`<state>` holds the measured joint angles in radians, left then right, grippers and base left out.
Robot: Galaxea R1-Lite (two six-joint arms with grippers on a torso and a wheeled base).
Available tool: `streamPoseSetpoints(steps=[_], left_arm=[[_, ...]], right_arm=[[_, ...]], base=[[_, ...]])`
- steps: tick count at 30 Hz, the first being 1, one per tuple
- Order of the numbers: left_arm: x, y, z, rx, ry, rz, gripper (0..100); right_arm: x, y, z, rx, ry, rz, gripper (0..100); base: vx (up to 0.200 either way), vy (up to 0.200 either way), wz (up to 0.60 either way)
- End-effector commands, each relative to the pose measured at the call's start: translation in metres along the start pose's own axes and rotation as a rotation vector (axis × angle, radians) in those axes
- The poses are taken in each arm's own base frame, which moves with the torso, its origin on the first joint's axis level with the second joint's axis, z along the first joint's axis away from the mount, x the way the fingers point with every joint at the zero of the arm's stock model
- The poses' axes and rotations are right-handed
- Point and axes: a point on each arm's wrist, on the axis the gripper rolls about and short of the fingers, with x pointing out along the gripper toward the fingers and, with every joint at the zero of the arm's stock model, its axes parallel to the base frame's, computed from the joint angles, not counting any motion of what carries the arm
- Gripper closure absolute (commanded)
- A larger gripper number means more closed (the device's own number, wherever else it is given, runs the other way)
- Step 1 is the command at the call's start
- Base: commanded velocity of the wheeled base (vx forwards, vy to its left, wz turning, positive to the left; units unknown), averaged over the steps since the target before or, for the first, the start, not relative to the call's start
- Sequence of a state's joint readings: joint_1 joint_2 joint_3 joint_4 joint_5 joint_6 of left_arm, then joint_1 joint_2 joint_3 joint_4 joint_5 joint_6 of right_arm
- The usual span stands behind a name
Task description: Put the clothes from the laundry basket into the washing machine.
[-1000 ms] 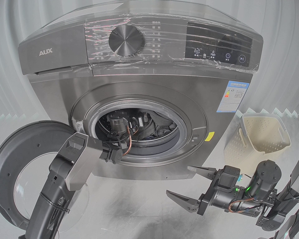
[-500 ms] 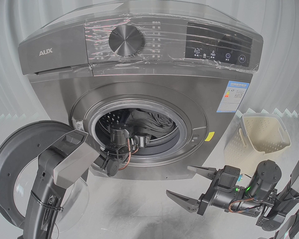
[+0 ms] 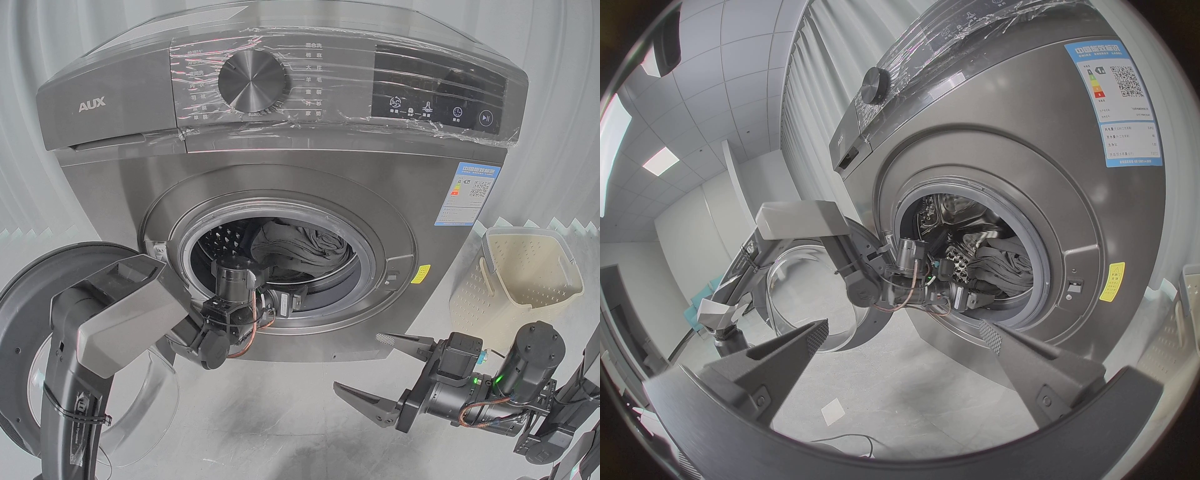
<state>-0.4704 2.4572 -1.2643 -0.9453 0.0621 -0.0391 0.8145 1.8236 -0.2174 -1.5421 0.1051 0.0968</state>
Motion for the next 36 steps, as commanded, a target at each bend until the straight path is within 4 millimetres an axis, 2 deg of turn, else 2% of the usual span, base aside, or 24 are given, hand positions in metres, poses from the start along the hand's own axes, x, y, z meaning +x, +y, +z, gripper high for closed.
streamPoseSetpoints(steps=[1, 10, 14, 19, 20, 21, 22, 24, 25, 26, 29, 36], left_arm=[[-0.041, -0.015, 0.017, 0.024, 0.022, -0.059, 0], [-0.088, -0.040, 0.026, 0.040, -0.004, -0.133, 0], [-0.104, -0.045, 0.031, 0.039, -0.026, -0.151, 0], [-0.134, -0.053, 0.036, 0.040, -0.031, -0.182, 0], [-0.146, -0.057, 0.035, 0.043, -0.023, -0.195, 0], [-0.146, -0.057, 0.035, 0.043, -0.023, -0.195, 0], [-0.162, -0.061, 0.035, 0.044, -0.022, -0.219, 0], [-0.179, -0.064, 0.036, 0.045, -0.033, -0.244, 0], [-0.182, -0.065, 0.036, 0.046, -0.033, -0.250, 0], [-0.197, -0.066, 0.038, 0.042, -0.053, -0.269, 0], [-0.221, -0.069, 0.047, 0.022, -0.125, -0.307, 0], [-0.269, -0.057, 0.063, -0.033, -0.245, -0.308, 0]], right_arm=[[-0.001, 0.000, 0.001, 0.000, -0.003, 0.001, 0], [-0.001, 0.000, 0.001, -0.001, -0.004, 0.000, 0], [-0.002, 0.000, 0.002, -0.001, -0.006, -0.002, 0], [-0.006, -0.001, 0.005, -0.002, -0.019, -0.007, 0], [-0.008, -0.001, 0.008, -0.003, -0.031, -0.008, 0], [-0.008, -0.001, 0.008, -0.003, -0.031, -0.008, 0], [-0.010, 0.000, 0.011, -0.006, -0.047, -0.010, 0], [-0.014, 0.000, 0.015, -0.008, -0.062, -0.009, 0], [-0.015, 0.000, 0.016, -0.008, -0.063, -0.010, 0], [-0.019, 0.001, 0.018, -0.010, -0.074, -0.012, 0], [-0.027, -0.004, 0.026, -0.018, -0.111, -0.047, 0], [-0.048, -0.015, 0.032, -0.022, -0.143, -0.139, 0]], base=[[0.000, 0.000, 0.00], [0.000, 0.000, 0.00], [0.000, 0.000, 0.00], [0.000, 0.000, 0.00], [0.000, 0.000, 0.00], [0.000, 0.000, 0.00], [0.000, 0.000, 0.00], [0.000, 0.000, 0.00], [0.000, 0.000, 0.00], [0.000, 0.000, 0.00], [0.000, 0.000, 0.00], [0.000, 0.000, 0.00]])
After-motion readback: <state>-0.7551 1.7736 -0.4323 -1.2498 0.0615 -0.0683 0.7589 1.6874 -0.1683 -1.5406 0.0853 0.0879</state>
